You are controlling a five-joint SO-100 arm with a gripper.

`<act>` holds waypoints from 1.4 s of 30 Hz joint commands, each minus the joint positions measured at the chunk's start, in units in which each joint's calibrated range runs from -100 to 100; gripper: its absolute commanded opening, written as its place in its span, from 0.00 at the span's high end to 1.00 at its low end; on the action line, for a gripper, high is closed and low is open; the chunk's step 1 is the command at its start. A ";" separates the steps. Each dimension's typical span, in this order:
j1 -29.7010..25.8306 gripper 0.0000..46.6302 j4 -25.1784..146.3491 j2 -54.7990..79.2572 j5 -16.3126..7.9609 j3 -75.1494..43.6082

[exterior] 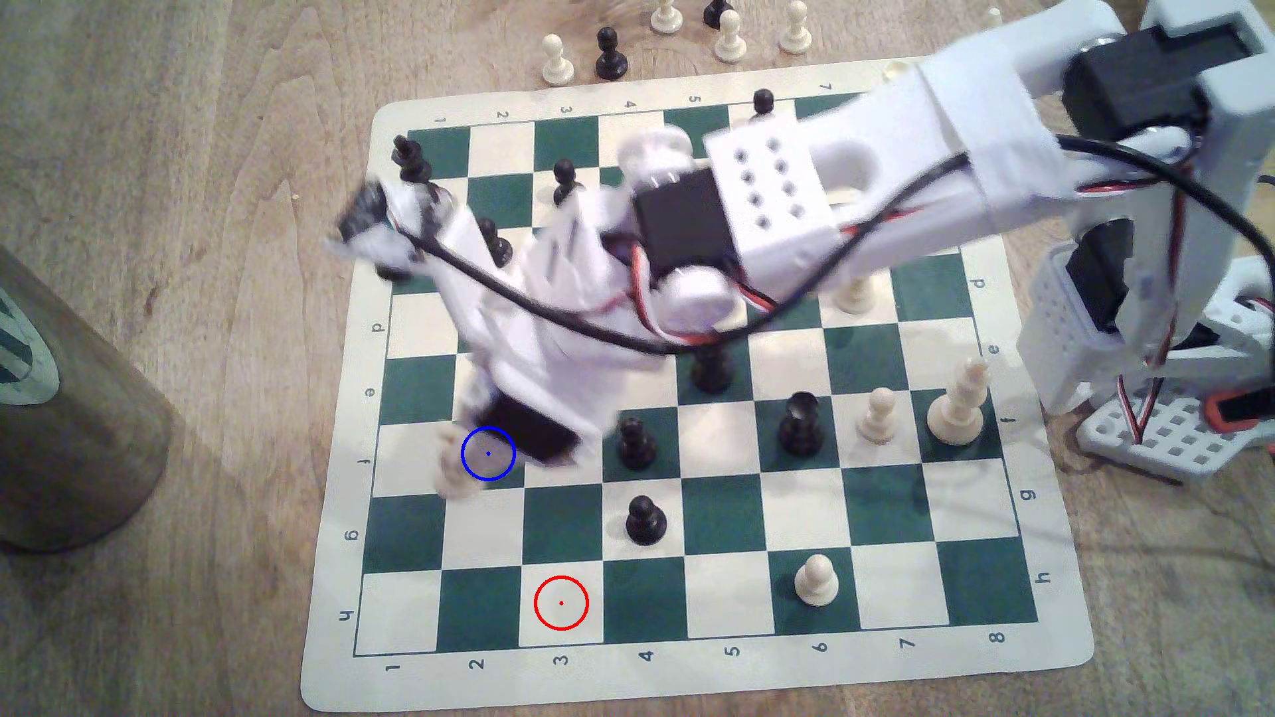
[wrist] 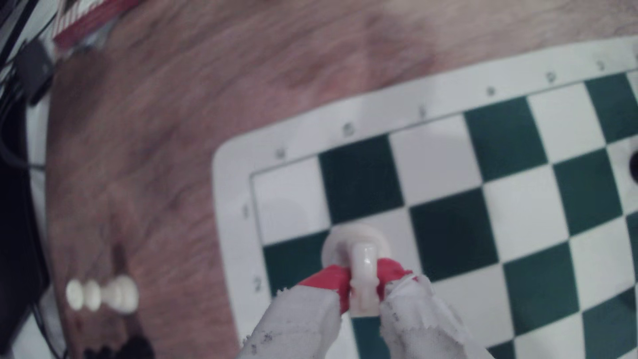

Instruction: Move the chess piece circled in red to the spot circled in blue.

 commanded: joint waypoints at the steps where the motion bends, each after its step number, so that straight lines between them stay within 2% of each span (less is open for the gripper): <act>1: 2.86 0.99 -0.42 2.95 1.03 -9.81; 11: 5.91 0.99 0.65 10.34 3.13 -13.71; 23: 5.68 0.99 1.22 17.73 3.52 -16.70; 42: 4.35 0.99 5.15 16.62 4.30 -17.33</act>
